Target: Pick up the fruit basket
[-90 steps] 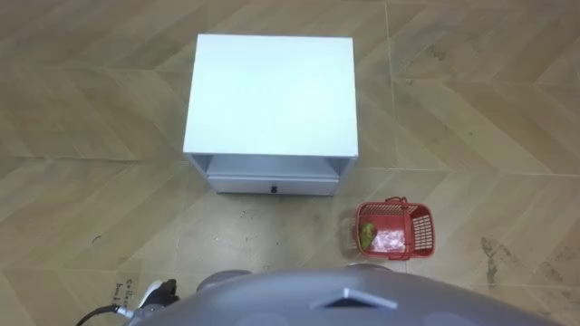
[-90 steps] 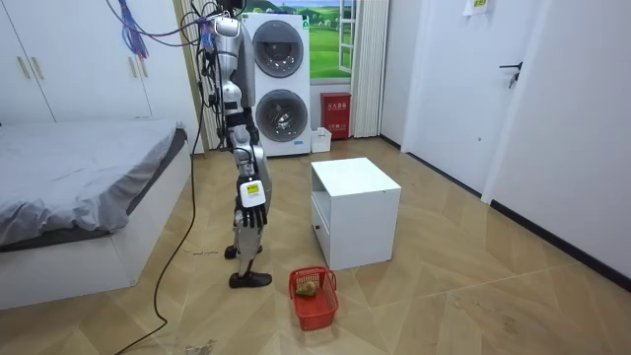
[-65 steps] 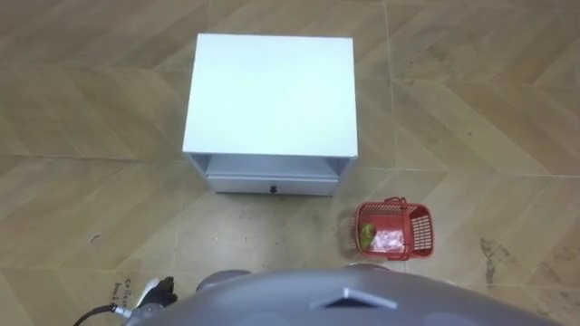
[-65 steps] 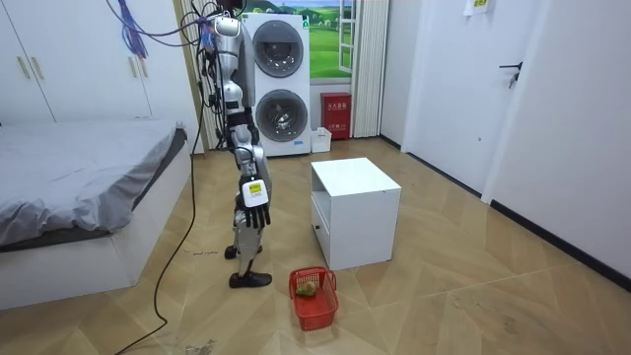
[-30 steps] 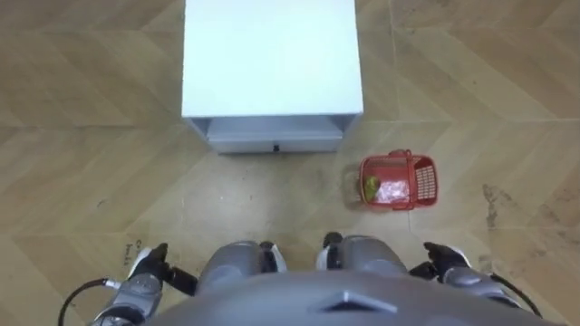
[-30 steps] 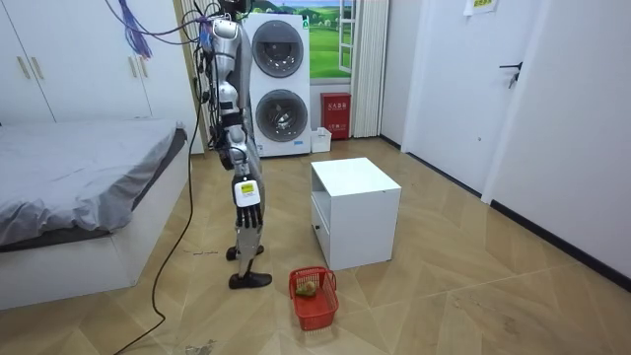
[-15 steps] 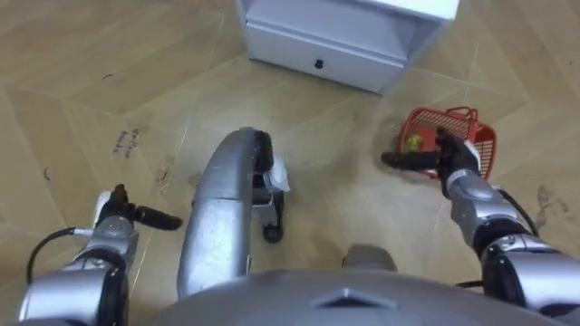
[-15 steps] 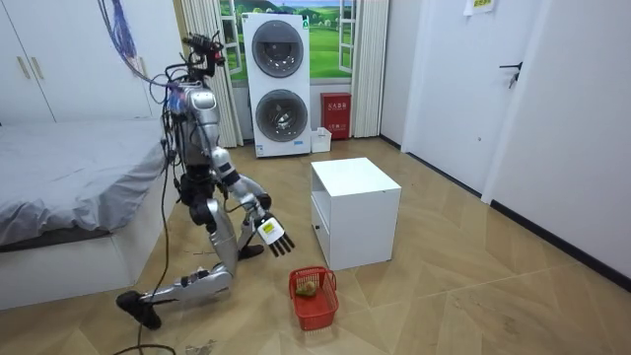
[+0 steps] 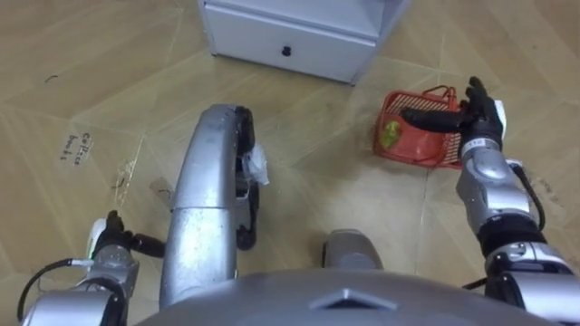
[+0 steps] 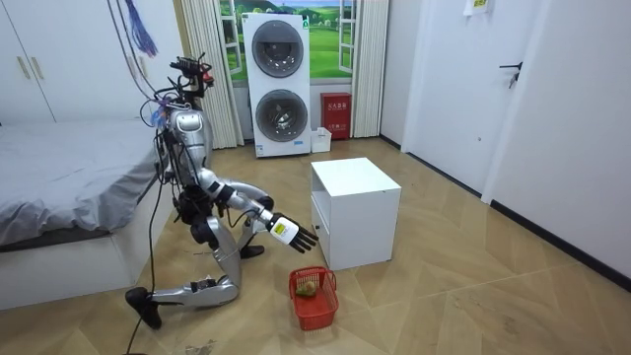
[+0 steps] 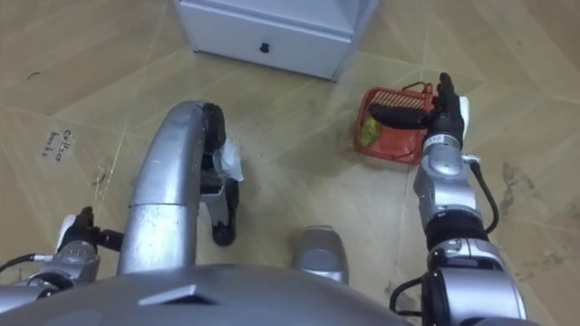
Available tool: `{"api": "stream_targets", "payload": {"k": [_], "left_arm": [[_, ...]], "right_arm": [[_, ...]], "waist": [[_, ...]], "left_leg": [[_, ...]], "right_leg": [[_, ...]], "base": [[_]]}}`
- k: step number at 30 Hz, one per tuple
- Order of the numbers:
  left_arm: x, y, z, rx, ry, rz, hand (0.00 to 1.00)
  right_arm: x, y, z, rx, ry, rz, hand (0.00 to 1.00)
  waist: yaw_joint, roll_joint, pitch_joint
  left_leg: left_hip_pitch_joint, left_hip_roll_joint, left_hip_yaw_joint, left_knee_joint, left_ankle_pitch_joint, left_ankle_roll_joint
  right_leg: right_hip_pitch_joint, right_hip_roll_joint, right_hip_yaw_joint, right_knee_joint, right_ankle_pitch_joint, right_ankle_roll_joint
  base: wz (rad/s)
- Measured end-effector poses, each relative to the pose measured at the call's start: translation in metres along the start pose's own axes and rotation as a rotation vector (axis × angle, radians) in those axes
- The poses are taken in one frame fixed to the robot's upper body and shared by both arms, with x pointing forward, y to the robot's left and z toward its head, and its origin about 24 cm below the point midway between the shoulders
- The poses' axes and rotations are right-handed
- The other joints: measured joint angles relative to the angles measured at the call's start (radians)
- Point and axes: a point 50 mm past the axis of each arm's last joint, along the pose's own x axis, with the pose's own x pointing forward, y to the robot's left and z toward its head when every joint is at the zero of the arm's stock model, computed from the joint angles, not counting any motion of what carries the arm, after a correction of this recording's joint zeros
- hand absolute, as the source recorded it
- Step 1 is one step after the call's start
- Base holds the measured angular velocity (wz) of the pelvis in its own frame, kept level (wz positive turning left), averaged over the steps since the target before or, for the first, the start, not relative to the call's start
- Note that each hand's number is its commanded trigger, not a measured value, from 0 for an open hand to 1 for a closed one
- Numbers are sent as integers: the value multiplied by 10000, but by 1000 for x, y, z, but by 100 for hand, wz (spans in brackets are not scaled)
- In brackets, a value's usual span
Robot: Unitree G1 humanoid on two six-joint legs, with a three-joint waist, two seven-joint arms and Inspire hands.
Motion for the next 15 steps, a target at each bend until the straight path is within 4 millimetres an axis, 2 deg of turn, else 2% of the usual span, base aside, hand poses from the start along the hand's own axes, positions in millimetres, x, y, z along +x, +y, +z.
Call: {"api": "stream_targets", "payload": {"k": [1,2,6,10,15], "left_arm": [[-1,-1,-6,40,109,-23,0],[-2,-1,-11,84,238,-57,0],[-6,-3,-29,249,611,-173,0],[-8,-4,-35,311,715,-208,0],[-9,-5,-41,465,822,-262,0]], "right_arm": [[0,-1,2,-33,-83,-62,0],[0,-2,3,-124,-132,-169,0],[2,-10,6,-323,-237,-628,0],[2,-14,9,-430,-365,-875,0],[3,-20,26,-479,-1052,-1173,0]], "waist": [[-79,0,-1],[-144,-25,-19],[-183,-29,-19],[-283,-60,-43],[-290,-76,-57]], "left_leg": [[31,-19,-18,-18,10,-53],[53,-144,-43,-73,37,-119],[209,-204,-119,-123,7,-285],[211,-305,-134,-214,41,-357],[214,-306,-124,-250,52,-381]], "right_leg": [[13,-30,17,-5,-15,-23],[28,-93,37,-25,-16,-23],[26,-128,269,-4,-31,-15],[12,-192,261,23,-32,-12],[-13,-234,272,15,-57,37]], "base": [[0],[-11],[-14],[1],[0]]}}
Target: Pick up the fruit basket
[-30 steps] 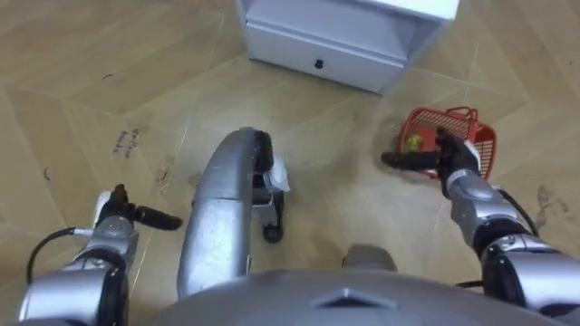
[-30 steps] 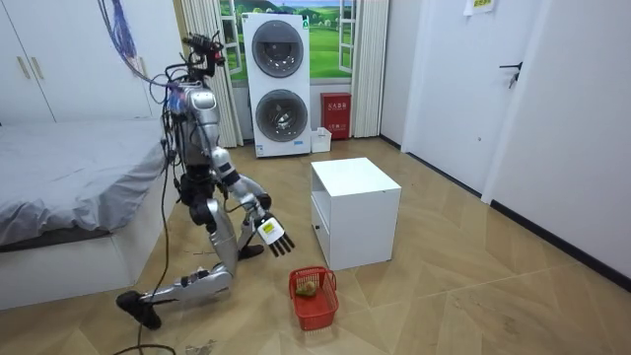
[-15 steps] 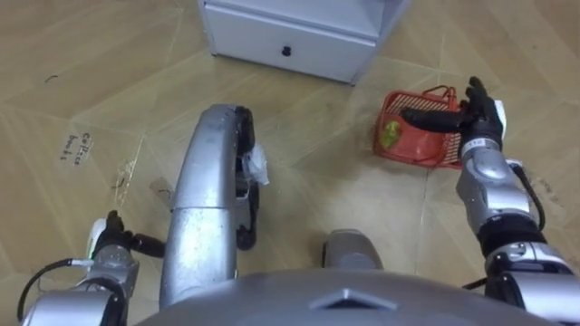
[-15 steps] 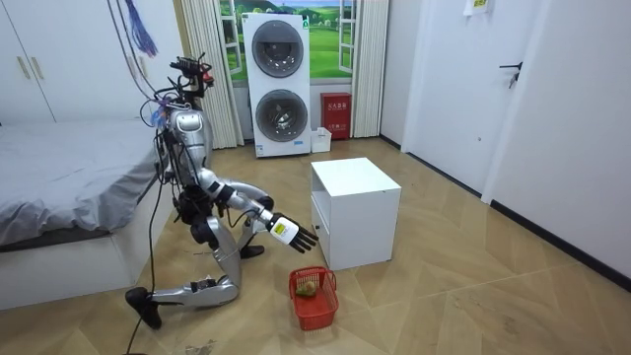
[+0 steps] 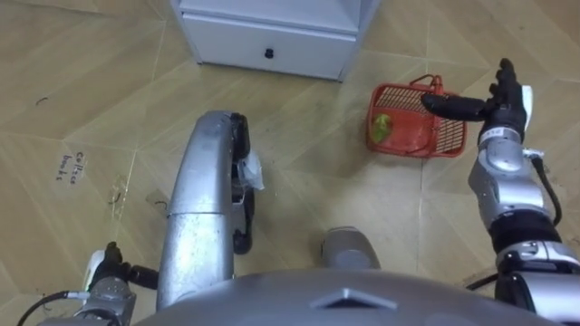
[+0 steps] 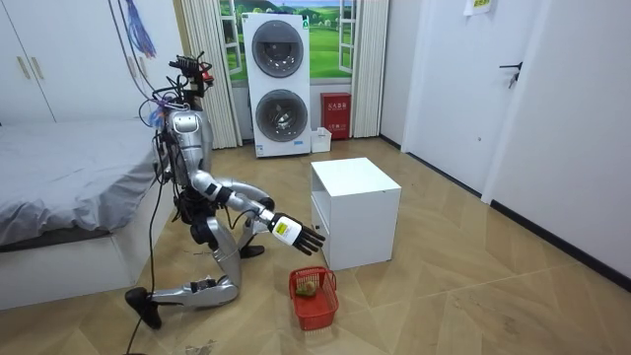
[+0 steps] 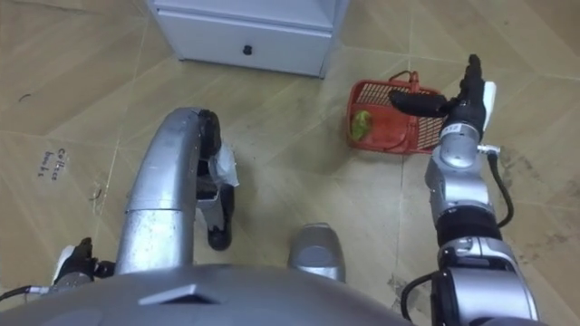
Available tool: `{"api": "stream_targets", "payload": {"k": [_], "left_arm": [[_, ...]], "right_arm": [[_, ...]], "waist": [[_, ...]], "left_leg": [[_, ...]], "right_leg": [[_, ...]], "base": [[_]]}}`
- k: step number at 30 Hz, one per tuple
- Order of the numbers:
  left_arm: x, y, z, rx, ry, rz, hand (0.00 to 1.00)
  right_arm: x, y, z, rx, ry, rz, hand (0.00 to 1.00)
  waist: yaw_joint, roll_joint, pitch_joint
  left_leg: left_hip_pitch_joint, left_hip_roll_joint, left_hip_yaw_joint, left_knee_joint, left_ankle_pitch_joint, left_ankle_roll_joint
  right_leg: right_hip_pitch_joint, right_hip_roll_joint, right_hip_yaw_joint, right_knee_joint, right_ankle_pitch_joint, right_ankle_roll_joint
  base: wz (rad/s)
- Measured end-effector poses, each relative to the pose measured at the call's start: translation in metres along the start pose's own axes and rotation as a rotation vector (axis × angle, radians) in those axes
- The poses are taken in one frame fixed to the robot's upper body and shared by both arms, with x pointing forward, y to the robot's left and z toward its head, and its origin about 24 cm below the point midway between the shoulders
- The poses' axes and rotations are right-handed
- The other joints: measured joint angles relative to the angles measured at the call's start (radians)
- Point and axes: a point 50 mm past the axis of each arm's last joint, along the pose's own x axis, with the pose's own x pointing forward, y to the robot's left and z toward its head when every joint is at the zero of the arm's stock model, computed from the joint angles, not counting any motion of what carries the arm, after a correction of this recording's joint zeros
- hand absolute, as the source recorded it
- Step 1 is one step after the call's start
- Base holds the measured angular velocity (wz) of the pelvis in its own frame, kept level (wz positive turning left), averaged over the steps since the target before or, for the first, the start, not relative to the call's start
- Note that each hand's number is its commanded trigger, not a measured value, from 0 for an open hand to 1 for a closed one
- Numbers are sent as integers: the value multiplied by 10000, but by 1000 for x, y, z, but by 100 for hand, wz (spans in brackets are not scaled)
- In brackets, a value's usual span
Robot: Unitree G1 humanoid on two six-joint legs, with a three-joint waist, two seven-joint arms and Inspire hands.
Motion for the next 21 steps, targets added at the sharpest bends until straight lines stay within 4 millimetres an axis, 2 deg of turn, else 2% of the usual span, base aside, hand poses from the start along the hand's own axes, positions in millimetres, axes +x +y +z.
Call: {"api": "stream_targets", "payload": {"k": [4,8,12,19,21], "left_arm": [[0,0,2,65,-108,-20,0],[0,-1,2,206,-200,-140,0],[0,-2,1,213,-182,-202,0],[1,7,-1,474,-170,-172,0],[2,8,0,467,-195,-166,0]], "right_arm": [[2,-7,2,-138,-86,-218,0],[3,-16,-16,-509,708,-465,0],[4,-26,-21,-730,952,-680,0],[19,-39,-12,-207,1366,-896,0],[25,-38,-5,-77,1361,-951,0]], "waist": [[-4,-11,3],[-24,-45,22],[-3,-40,25],[282,-56,61],[378,-57,103]], "left_leg": [[45,-3,8,-25,5,-12],[163,-7,14,-64,0,-55],[173,-3,55,-93,2,-67],[99,0,102,-190,51,-164],[34,-19,102,-227,79,-210]], "right_leg": [[41,-7,-3,-13,-6,13],[134,-16,-16,1,-9,19],[95,-64,26,19,-15,32],[-122,-88,200,84,-19,41],[-199,-67,198,110,-24,50]], "base": [[0],[0],[0],[-2],[0]]}}
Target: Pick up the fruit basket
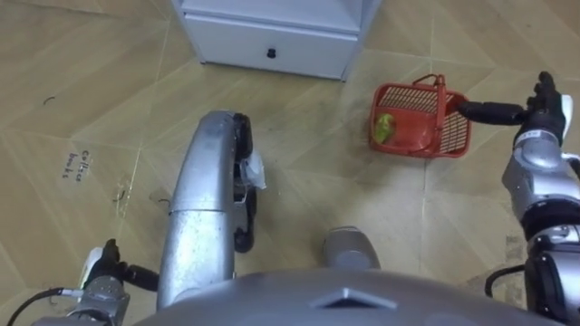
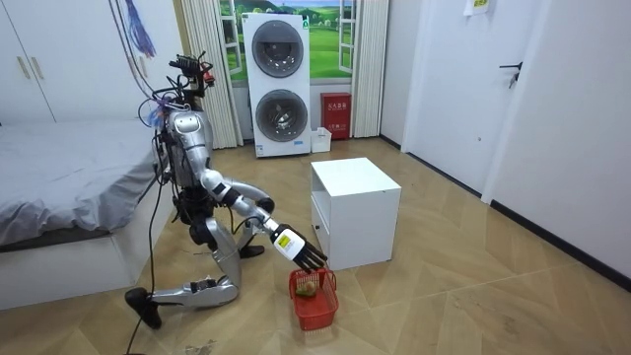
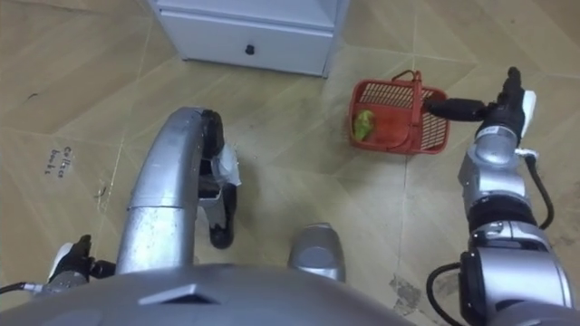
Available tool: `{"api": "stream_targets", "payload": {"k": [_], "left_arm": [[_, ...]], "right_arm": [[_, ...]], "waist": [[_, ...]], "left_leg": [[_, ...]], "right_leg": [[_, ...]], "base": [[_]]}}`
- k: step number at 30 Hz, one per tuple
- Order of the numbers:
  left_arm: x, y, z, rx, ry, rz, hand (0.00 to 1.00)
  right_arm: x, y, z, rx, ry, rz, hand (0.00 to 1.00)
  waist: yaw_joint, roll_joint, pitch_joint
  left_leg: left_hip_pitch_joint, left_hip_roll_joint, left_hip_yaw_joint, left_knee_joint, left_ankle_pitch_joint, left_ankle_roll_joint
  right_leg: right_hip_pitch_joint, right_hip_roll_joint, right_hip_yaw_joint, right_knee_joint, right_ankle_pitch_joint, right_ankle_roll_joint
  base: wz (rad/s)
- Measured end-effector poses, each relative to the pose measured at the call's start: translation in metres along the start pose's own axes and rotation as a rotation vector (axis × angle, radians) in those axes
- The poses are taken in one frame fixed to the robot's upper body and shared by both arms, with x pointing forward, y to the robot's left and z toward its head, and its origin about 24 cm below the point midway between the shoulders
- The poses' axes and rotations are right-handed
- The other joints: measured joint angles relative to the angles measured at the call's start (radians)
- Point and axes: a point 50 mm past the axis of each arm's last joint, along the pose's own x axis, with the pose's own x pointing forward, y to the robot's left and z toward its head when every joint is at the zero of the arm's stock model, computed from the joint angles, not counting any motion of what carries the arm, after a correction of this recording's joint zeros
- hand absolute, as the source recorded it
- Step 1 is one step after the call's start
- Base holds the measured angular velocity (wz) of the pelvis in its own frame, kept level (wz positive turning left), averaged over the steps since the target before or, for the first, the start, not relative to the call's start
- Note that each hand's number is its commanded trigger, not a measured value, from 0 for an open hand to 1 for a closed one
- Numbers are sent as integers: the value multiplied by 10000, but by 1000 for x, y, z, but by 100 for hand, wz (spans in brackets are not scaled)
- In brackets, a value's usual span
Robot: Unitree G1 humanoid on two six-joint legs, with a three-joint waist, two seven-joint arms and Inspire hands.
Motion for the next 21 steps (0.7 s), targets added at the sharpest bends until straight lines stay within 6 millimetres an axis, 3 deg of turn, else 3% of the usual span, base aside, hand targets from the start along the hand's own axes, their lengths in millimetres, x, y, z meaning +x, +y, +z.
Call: {"api": "stream_targets", "payload": {"k": [3,8,13,21], "left_arm": [[0,0,2,-5,-23,-93,0],[1,-2,1,56,147,-452,0],[-2,-5,-11,182,586,-792,0],[-1,-7,-5,600,384,-1019,0]], "right_arm": [[1,0,1,3,46,-21,0],[5,-8,-3,416,559,273,0],[7,-15,-8,466,906,332,0],[13,-23,9,723,577,327,0]], "waist": [[191,6,7],[474,183,127],[623,288,113],[988,464,163]], "left_leg": [[-74,-7,0,-28,12,-23],[-327,-13,4,-84,91,-73],[-583,-1,17,-135,147,-184],[-794,-144,12,-143,195,-186]], "right_leg": [[-96,4,-20,8,-1,1],[-398,-22,-70,70,-16,28],[-815,4,91,184,-34,36],[-990,-41,124,234,-43,44]], "base": [[1],[2],[-5],[2]]}}
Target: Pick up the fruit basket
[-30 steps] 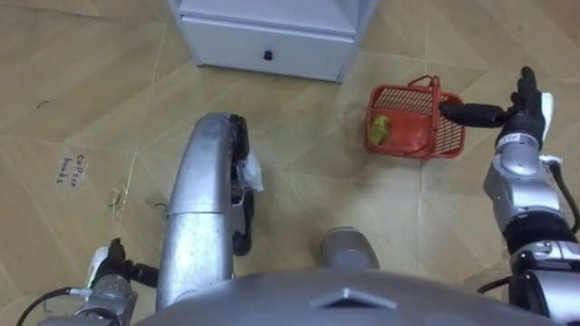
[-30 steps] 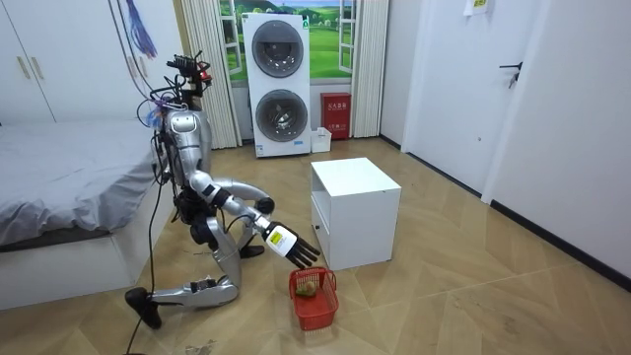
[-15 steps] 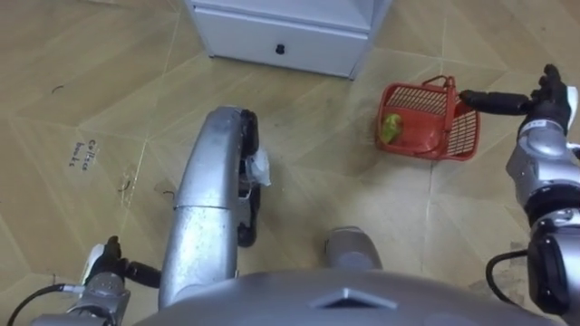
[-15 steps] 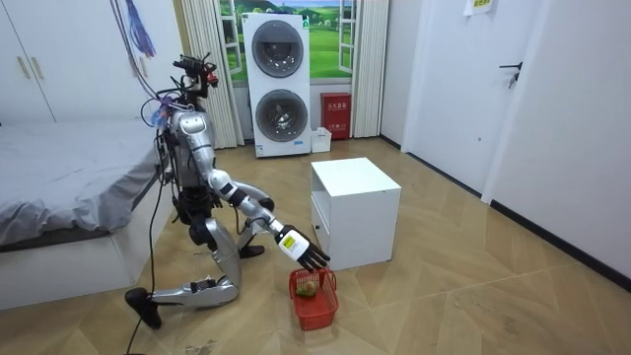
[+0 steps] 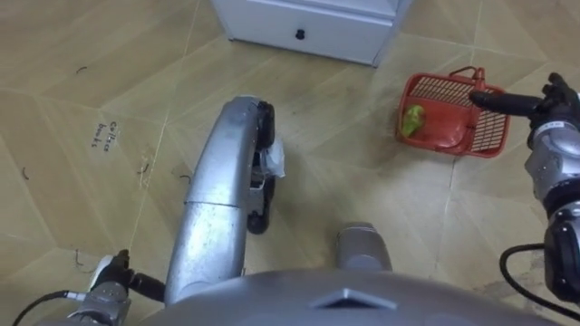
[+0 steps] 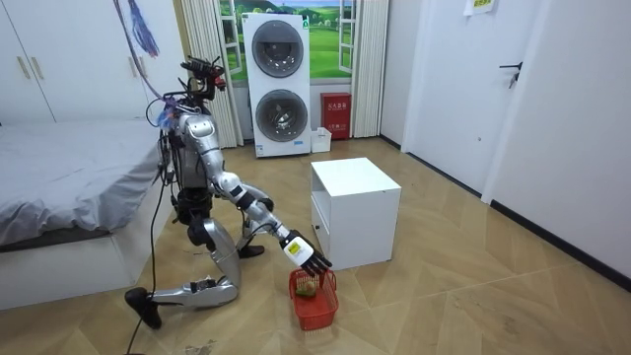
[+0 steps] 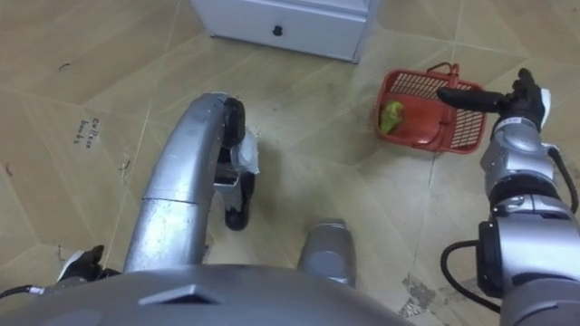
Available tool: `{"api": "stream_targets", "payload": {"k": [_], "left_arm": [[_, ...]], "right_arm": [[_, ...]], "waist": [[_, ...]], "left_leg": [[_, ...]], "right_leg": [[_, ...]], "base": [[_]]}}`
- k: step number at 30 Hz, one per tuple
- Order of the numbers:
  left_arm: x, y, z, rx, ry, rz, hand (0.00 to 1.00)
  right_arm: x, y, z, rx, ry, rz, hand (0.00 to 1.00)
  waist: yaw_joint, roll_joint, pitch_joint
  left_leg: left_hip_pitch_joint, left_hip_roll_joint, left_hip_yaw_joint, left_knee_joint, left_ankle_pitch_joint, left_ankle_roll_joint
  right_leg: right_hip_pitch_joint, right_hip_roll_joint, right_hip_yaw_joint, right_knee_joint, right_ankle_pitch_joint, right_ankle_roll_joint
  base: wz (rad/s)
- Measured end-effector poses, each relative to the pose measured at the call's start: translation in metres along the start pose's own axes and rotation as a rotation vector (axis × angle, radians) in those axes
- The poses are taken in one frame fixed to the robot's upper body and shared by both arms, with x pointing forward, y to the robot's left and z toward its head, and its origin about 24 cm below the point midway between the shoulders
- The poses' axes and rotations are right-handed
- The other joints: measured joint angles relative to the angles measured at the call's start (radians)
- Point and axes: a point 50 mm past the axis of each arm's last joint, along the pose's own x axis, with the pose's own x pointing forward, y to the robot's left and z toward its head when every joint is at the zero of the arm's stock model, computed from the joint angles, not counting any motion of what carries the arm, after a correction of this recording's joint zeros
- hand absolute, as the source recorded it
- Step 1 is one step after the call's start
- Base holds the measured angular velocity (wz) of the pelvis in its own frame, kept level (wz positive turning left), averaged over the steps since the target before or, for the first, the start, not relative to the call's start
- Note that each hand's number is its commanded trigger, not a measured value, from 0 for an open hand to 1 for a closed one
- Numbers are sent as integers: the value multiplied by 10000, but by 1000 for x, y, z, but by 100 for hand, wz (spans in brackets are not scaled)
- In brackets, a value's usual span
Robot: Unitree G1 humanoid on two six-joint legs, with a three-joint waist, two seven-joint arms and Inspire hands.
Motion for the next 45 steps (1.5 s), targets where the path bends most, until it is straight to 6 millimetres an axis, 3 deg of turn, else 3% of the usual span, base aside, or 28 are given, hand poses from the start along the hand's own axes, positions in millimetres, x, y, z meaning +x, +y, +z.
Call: {"api": "stream_targets", "payload": {"k": [4,13,21,26,44,45], "left_arm": [[0,-1,1,32,-9,-127,0],[0,-4,3,234,11,-597,0],[0,-8,1,530,137,-993,0],[-1,-9,-3,527,219,-1061,0],[-1,-11,-4,257,373,-1246,0],[-1,-11,-4,256,363,-1246,0]], "right_arm": [[2,1,3,-207,106,303,0],[1,-3,-15,-516,976,907,0],[-2,-7,-31,-746,1775,1101,0],[-3,-4,-32,-815,1895,1418,0],[-6,-8,-46,-1089,2653,1728,0],[-6,-8,-45,-976,2644,1722,10]], "waist": [[146,26,21],[577,153,43],[848,565,34],[909,610,38],[1149,810,4],[1157,809,4]], "left_leg": [[-53,77,21,-1,17,27],[-142,188,83,-12,48,25],[-363,398,148,0,147,23],[-500,515,177,19,146,25],[-512,512,249,19,192,93],[-521,511,251,20,193,94]], "right_leg": [[-77,-40,-29,13,-4,2],[-333,-28,133,148,-22,37],[-748,48,419,384,-28,49],[-971,98,524,431,-29,50],[-1041,59,609,538,-29,50],[-1048,55,610,538,-29,50]], "base": [[0],[-3],[-6],[-2],[-1],[0]]}}
